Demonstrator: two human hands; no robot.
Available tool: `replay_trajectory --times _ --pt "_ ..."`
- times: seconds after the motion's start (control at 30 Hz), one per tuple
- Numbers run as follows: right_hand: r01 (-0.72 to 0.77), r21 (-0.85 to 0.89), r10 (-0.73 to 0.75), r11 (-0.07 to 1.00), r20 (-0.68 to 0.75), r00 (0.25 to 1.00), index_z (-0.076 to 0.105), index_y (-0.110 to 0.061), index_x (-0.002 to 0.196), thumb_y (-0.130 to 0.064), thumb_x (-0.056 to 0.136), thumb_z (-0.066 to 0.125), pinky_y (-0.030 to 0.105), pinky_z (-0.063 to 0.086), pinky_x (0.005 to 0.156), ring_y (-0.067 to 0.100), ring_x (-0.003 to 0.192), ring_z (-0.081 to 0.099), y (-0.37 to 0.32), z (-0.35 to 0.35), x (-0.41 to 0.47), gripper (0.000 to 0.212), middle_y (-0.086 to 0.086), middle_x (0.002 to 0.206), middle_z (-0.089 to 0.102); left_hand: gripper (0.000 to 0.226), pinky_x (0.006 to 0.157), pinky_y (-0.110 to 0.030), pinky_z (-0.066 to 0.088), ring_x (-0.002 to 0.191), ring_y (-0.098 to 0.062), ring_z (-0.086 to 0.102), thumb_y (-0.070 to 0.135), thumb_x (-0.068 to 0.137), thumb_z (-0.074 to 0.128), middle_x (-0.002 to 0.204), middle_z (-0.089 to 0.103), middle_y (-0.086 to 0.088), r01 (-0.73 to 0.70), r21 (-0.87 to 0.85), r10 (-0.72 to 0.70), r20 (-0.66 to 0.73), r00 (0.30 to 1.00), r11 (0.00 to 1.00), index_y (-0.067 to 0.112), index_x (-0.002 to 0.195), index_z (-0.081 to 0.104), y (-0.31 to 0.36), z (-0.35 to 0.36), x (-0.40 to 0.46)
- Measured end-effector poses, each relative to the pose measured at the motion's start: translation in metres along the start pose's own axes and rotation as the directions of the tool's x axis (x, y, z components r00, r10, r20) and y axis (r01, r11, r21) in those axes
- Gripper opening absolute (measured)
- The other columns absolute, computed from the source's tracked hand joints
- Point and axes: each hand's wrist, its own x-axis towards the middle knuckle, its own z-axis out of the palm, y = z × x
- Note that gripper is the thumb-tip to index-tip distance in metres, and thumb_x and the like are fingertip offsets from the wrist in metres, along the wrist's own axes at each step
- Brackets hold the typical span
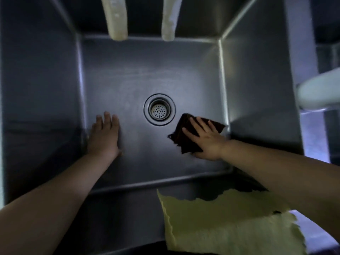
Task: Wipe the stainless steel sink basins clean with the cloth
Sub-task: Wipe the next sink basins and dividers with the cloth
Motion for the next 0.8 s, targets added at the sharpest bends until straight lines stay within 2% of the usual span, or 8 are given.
replay_trajectory --times 0.17,0.27,0.37,0.43,0.5,0.57,0.7,0.8 --pt "0.013 0.116 0.001 0.993 -0.123 0.992 0.032 -0.027 0.147 -0.033 0.098 0.044 0.034 0.031 0.111 0.023 0.139 0.030 0.019 -0.050 -0.083 0.051 0.003 0.159 0.017 0.080 0.107 -0.056 0.026 0.135 -0.043 0.032 0.007 0.065 0.074 0.146 0.033 -0.029 -0.158 -0.013 0.152 -0.216 0.965 0.987 -0.006 0.137 0.041 0.022 0.006 -0.012" --pt "0.069 -0.126 -0.118 0.990 -0.431 0.895 0.067 -0.015 0.115 -0.028 0.089 0.042 0.039 0.055 0.076 0.029 0.092 0.067 0.037 -0.059 -0.132 0.038 0.008 0.111 0.069 0.052 0.096 -0.051 0.044 0.116 -0.040 0.056 0.006 0.068 0.052 0.129 0.055 -0.025 -0.434 -0.006 0.407 -0.331 0.851 0.901 -0.004 0.119 0.061 0.061 0.005 -0.009" --pt "0.072 -0.221 -0.182 0.973 -0.533 0.826 0.072 -0.013 0.094 -0.024 0.083 0.040 0.038 0.055 0.060 0.029 0.067 0.066 0.063 -0.052 -0.164 0.036 0.005 0.082 0.071 0.044 0.076 -0.042 0.055 0.095 -0.034 0.068 0.012 0.073 0.043 0.113 0.067 -0.020 -0.672 0.032 0.637 -0.354 0.685 0.740 0.001 0.107 0.070 0.115 -0.006 0.003" --pt "0.090 -0.222 -0.203 0.971 -0.563 0.801 0.073 -0.011 0.088 -0.022 0.085 0.041 0.037 0.053 0.059 0.030 0.063 0.063 0.073 -0.050 -0.172 0.034 0.005 0.076 0.069 0.048 0.092 -0.036 0.050 0.115 -0.032 0.059 0.003 0.080 0.049 0.134 0.054 -0.019 -0.772 0.047 0.753 -0.267 0.602 0.634 0.002 0.127 0.057 0.154 -0.016 0.012" --pt "0.138 -0.232 -0.252 0.963 -0.587 0.770 0.071 -0.010 0.079 -0.019 0.088 0.041 0.036 0.050 0.060 0.030 0.060 0.059 0.080 -0.046 -0.172 0.032 0.006 0.072 0.065 0.058 0.114 -0.031 0.021 0.142 -0.024 0.024 0.004 0.094 0.042 0.157 0.019 -0.009 -0.820 0.149 0.833 -0.070 0.549 0.553 0.010 0.149 0.024 0.187 -0.018 0.025" --pt "0.196 -0.213 -0.287 0.957 -0.613 0.736 0.068 -0.011 0.073 -0.017 0.090 0.042 0.035 0.046 0.062 0.029 0.060 0.054 0.082 -0.042 -0.170 0.031 0.006 0.071 0.062 0.058 0.117 -0.032 0.004 0.146 -0.022 0.006 0.017 0.100 0.037 0.160 0.006 -0.004 -0.825 0.240 0.849 0.008 0.528 0.511 0.013 0.152 0.009 0.208 -0.010 0.040" --pt "0.247 -0.183 -0.306 0.952 -0.643 0.702 0.062 -0.011 0.066 -0.016 0.089 0.049 0.034 0.039 0.061 0.027 0.057 0.044 0.086 -0.041 -0.168 0.027 0.006 0.066 0.056 0.074 0.116 -0.042 0.017 0.138 -0.025 0.034 0.037 0.081 0.069 0.149 0.038 -0.007 -0.786 0.334 0.846 -0.074 0.528 0.520 0.010 0.143 0.038 0.206 0.014 0.052" --pt "0.258 -0.166 -0.303 0.952 -0.641 0.705 0.059 -0.011 0.064 -0.019 0.090 0.049 0.034 0.036 0.060 0.027 0.058 0.042 0.087 -0.041 -0.167 0.028 0.006 0.066 0.053 0.093 0.115 -0.040 0.010 0.139 -0.024 0.028 0.042 0.073 0.073 0.150 0.035 -0.012 -0.749 0.246 0.788 -0.164 0.593 0.615 0.004 0.145 0.027 0.195 0.026 0.052"
